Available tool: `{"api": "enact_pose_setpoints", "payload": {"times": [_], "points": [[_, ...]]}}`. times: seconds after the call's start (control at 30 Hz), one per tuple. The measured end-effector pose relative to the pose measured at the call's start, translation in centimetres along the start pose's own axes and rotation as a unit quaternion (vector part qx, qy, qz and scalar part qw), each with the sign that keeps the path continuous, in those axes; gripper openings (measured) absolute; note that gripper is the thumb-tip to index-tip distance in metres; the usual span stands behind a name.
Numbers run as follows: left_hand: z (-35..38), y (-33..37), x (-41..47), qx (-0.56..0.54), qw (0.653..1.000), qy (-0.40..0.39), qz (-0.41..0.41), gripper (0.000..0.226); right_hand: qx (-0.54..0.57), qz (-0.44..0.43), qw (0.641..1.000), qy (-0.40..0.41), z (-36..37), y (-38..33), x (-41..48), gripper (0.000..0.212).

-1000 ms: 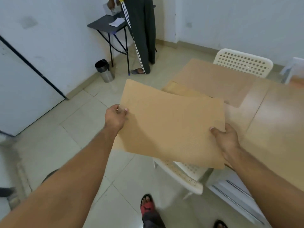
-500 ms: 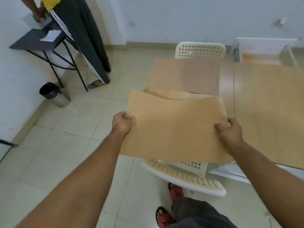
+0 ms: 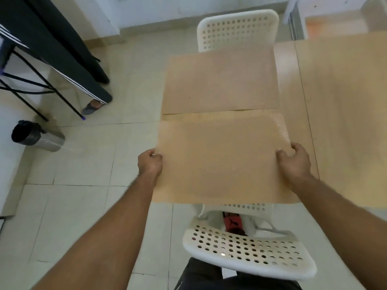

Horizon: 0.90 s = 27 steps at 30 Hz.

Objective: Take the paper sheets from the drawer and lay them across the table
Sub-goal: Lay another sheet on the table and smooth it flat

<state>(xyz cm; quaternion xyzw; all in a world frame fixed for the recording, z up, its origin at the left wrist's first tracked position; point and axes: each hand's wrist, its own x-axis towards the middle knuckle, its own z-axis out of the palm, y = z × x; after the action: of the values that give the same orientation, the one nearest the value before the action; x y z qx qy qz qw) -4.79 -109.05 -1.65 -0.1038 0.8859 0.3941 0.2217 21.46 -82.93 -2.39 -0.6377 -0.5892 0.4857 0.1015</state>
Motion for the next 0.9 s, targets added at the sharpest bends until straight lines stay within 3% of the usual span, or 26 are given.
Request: {"api": "enact_pose_setpoints", "payload": {"times": [0.33, 0.63, 0.9], "points": [[2.3, 0.7, 2.9, 0.096, 0.994, -0.020, 0.045, 0.053, -0.083, -0.020, 0.996, 0.031, 1.6, -1.0, 0.8, 0.055], [2.3, 0.6, 2.4, 0.246, 0.962, -0.028, 0.116, 0.066, -0.228, -0.040, 0.971, 0.064, 2.7, -1.4, 0.2, 0.065], [2.3, -0.1, 1.6, 0.320, 0.931, -0.062, 0.163, 0.052, -0.342, -0.119, 0.931, 0.054, 4.1, -0.7, -0.8, 0.072]]}}
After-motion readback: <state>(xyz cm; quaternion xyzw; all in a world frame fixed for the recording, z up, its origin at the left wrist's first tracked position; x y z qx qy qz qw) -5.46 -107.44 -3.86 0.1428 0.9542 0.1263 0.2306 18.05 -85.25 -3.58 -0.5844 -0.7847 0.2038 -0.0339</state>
